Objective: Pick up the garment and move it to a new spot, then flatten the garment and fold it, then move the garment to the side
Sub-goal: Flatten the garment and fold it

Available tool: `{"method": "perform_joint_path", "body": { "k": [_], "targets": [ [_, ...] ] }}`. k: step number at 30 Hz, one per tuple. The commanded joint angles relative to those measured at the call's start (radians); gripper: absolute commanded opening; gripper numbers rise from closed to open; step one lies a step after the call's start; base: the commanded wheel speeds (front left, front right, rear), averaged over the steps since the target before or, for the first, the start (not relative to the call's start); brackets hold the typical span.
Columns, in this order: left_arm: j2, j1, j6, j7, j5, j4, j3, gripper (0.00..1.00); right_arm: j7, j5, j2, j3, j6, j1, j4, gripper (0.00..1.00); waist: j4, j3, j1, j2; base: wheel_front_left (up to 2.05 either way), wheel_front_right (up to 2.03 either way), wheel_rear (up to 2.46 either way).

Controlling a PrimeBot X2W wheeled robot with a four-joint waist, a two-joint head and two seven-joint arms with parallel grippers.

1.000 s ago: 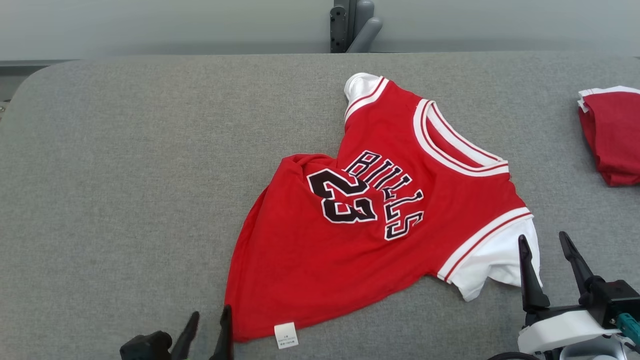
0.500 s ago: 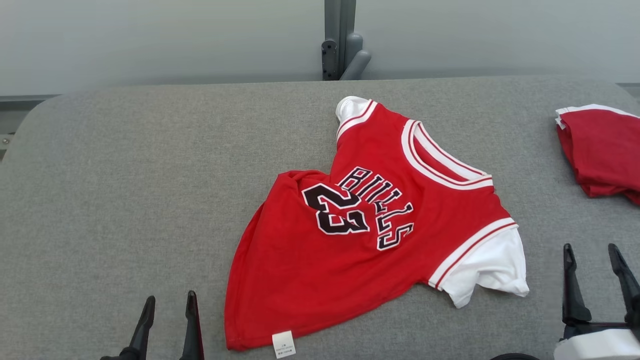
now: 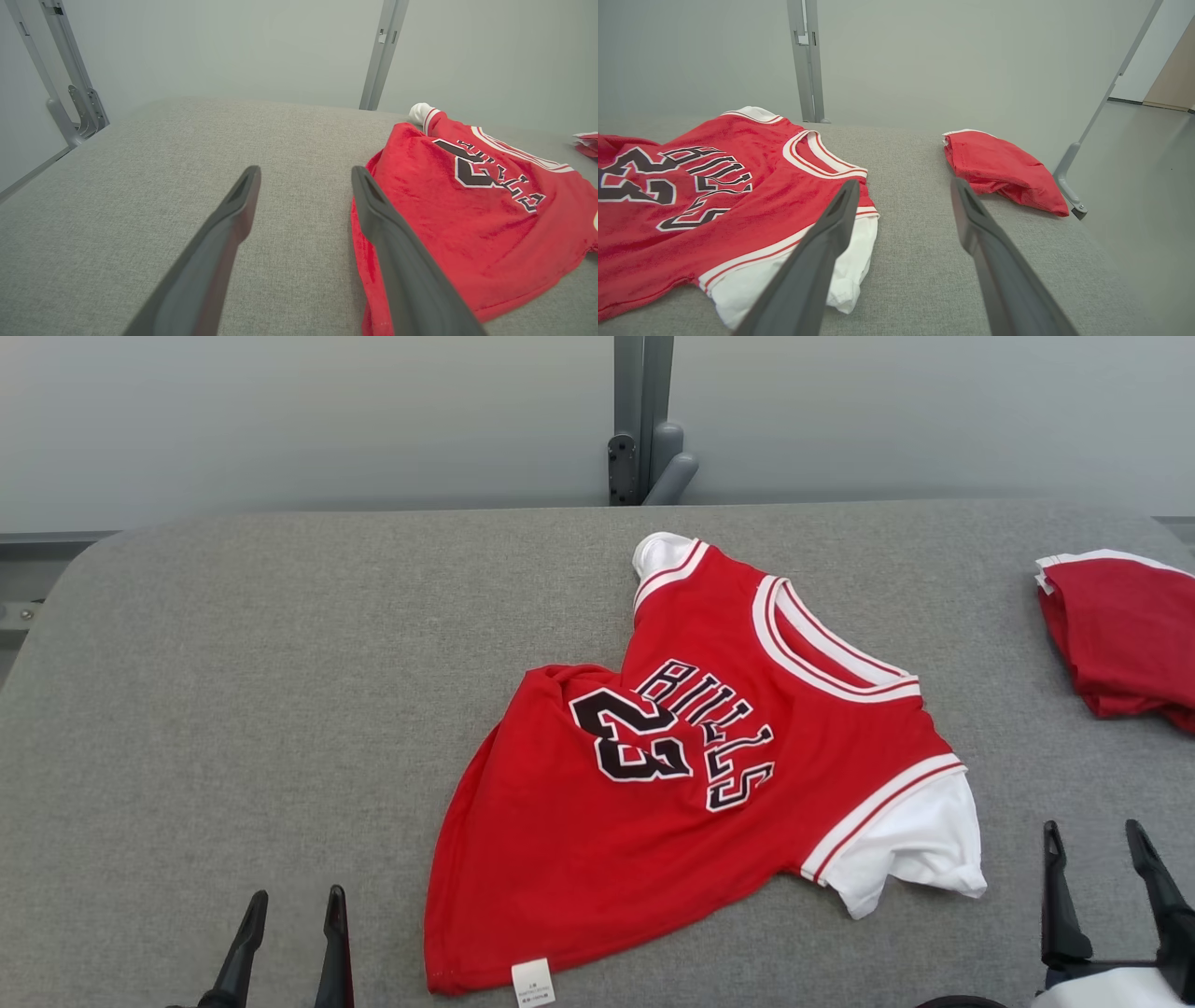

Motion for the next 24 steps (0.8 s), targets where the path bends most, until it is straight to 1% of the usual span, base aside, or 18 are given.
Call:
{"method": "perform_joint_path", "body": {
  "k": [1, 4, 14, 24],
  "targets": [
    [0.002, -0.013, -0.005, 0.0, 0.003, 0.0, 0.006, 1.0, -0.004, -0.003, -0.002, 0.003, -0.001, -0.011, 0.001, 1.0, -0.002, -0.001, 0.0, -0.0001, 0.0, 0.0, 0.0],
    [-0.003, -0.027, -0.011, 0.0, 0.007, 0.003, 0.015, 1.0, -0.004, -0.002, -0.002, 0.034, -0.001, -0.016, 0.01, 1.0, -0.007, -0.003, 0.0, -0.0001, 0.0, 0.0, 0.0],
    [-0.005, -0.042, -0.015, 0.0, -0.01, 0.01, 0.003, 1.0, -0.004, 0.004, -0.011, 0.078, -0.001, -0.03, 0.019, 1.0, -0.025, -0.016, 0.0, -0.0001, 0.0, 0.0, 0.0],
    [-0.005, -0.032, -0.015, 0.0, -0.02, 0.023, -0.012, 1.0, -0.004, 0.015, -0.017, 0.083, -0.001, -0.037, 0.008, 1.0, -0.024, -0.017, 0.0, -0.0001, 0.0, 0.0, 0.0]
  ]
}}
